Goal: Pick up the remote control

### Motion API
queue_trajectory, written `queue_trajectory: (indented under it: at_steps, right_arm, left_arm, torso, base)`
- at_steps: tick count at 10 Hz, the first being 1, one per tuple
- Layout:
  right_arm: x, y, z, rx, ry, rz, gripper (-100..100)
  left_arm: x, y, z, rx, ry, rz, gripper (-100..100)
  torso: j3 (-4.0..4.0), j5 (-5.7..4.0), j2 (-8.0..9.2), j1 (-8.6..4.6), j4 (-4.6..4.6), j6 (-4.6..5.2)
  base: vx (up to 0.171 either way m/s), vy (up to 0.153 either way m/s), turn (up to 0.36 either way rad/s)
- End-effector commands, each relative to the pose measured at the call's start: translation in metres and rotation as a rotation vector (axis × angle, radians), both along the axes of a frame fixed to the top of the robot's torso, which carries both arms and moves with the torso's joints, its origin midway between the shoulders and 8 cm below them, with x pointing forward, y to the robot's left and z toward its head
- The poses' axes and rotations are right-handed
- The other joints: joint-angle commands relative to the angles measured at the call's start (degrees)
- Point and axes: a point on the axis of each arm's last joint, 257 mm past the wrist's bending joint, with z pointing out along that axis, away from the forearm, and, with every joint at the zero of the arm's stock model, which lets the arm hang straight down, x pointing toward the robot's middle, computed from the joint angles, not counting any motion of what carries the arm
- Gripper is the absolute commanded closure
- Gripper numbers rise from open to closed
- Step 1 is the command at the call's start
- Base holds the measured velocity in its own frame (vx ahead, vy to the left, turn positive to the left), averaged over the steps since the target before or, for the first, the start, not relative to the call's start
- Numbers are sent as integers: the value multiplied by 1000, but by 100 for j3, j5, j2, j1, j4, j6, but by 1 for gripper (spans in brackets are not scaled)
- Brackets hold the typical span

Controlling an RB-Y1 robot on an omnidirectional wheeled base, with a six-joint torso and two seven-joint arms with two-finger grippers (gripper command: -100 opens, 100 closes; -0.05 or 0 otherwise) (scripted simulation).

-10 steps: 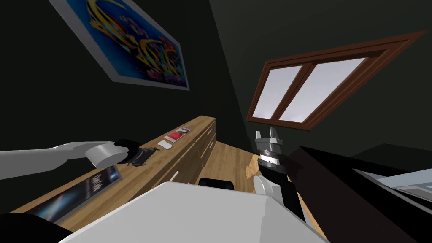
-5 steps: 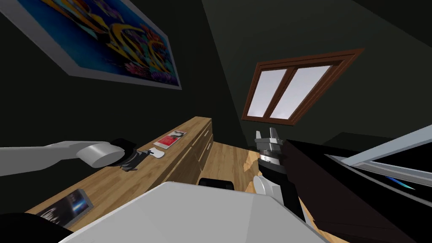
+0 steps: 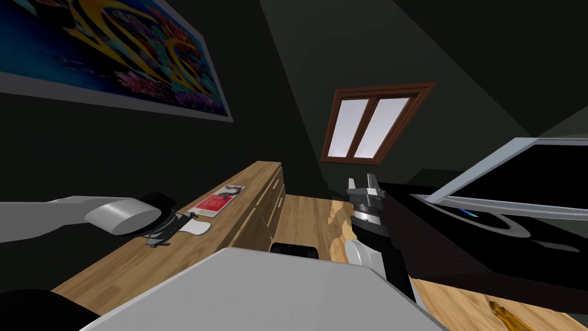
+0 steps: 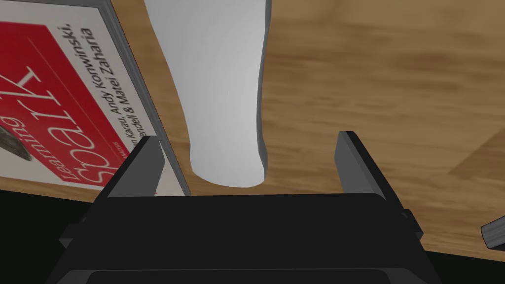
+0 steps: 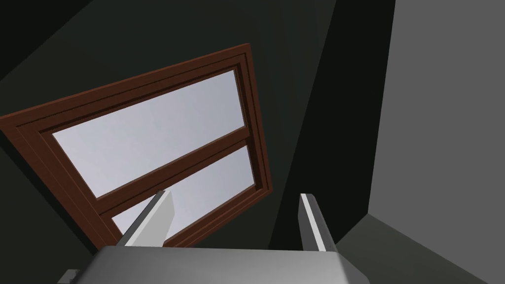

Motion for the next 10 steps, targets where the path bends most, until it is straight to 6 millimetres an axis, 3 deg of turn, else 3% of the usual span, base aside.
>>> queue_trajectory:
  at_steps: [1,3,4,5,6,10]
  right_arm:
    - [0,0,0,0,0,0,0]
    - [0,0,0,0,0,0,0]
    - [0,0,0,0,0,0,0]
    - [0,0,0,0,0,0,0]
    - [0,0,0,0,0,0,0]
    - [0,0,0,0,0,0,0]
  left_arm:
    - [-6,3,0,-2,11,16,-100]
    - [-20,1,-5,-15,34,42,-100]
    - [-15,1,-4,-11,28,34,-100]
    - [-16,1,-4,-12,29,35,0]
    - [-20,4,-11,-12,25,37,-100]
    - [-31,11,-26,-12,18,41,-100]
  torso:
    - [0,0,0,0,0,0]
    - [6,-6,11,-28,3,-3]
    - [6,-8,9,-32,2,-2]
    - [9,-9,15,-39,4,-5]
    - [12,-11,20,-45,5,-5]
    - [12,-11,20,-47,5,-5]
  base:
    - [32,66,-91]
    - [30,35,-116]
    - [16,17,-30]
    - [0,0,0]
    - [11,0,-20]
    - [15,-2,-17]
